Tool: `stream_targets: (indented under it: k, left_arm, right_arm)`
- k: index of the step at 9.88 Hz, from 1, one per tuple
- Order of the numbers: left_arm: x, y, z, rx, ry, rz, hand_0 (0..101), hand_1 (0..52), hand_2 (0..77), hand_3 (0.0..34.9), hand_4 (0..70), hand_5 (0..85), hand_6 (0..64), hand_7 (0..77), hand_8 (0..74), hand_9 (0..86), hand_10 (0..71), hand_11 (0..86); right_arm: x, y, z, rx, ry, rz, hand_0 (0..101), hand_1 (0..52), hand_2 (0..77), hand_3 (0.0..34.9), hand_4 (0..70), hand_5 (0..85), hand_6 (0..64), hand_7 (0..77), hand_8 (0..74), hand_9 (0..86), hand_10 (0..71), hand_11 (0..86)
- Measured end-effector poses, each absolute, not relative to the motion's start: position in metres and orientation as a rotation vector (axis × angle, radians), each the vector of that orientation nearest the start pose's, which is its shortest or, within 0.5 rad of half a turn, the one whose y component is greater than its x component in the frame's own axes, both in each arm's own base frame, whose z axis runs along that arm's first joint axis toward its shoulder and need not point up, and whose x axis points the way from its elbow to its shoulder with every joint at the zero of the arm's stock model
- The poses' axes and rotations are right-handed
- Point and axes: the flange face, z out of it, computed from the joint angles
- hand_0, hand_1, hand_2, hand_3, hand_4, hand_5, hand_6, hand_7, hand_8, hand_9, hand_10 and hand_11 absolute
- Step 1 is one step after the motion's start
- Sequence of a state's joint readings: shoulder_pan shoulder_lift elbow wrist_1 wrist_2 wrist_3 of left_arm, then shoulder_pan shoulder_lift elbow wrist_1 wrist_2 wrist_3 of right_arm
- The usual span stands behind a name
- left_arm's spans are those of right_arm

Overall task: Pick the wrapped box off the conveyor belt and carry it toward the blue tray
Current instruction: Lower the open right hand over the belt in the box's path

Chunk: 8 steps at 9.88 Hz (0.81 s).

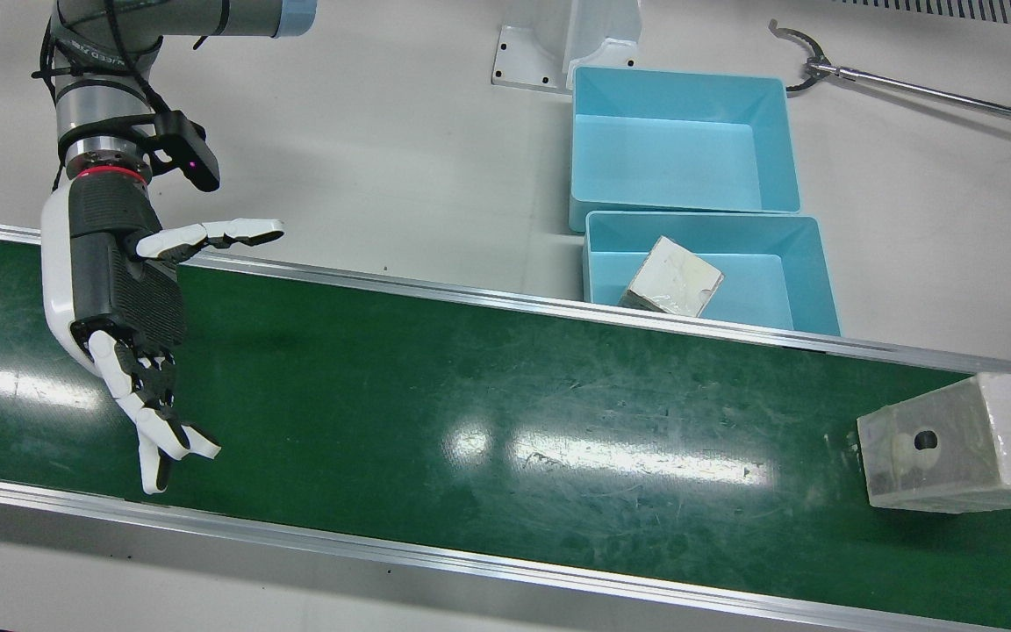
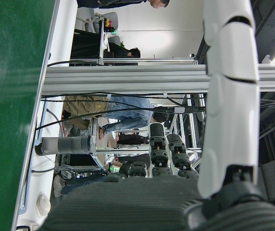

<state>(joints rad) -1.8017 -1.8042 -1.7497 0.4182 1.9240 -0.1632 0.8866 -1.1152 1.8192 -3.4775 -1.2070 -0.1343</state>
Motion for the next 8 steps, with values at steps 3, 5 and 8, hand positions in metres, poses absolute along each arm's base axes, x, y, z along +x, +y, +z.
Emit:
stream_targets:
  k: [3, 5, 8]
  left_arm:
    - [-0.222, -0.513, 0.519, -0.321, 2.214, -2.249, 0, 0.0, 1.1, 0.0, 0.0, 1.1, 0.5, 0.5, 0.5, 0.0, 0.0, 0.5]
    - [-0.222, -0.513, 0.519, -0.321, 2.214, -2.249, 0, 0.0, 1.1, 0.0, 0.5, 1.1, 0.5, 0.5, 0.5, 0.5, 0.5, 0.5]
    - [-0.222, -0.513, 0.519, -0.321, 2.214, -2.249, 0, 0.0, 0.5, 0.0, 0.5, 1.1, 0.5, 0.5, 0.5, 0.5, 0.5, 0.0]
  right_arm:
    - [-0.257, -0.58, 0.346, 0.4, 2.682, -1.884, 48, 14.7, 10.9, 0.0, 10.4, 10.9, 5.5, 18.5, 2.2, 4.9, 0.0, 1.1]
    - [-0.262, -0.58, 0.342, 0.402, 2.679, -1.875, 48, 14.7, 10.9, 0.0, 12.0, 10.9, 5.5, 19.6, 2.2, 4.9, 0.0, 1.1]
    - [-0.265, -0.58, 0.338, 0.406, 2.68, -1.869, 48, 14.7, 10.9, 0.0, 11.5, 11.5, 5.5, 19.6, 2.2, 4.9, 0.0, 1.1]
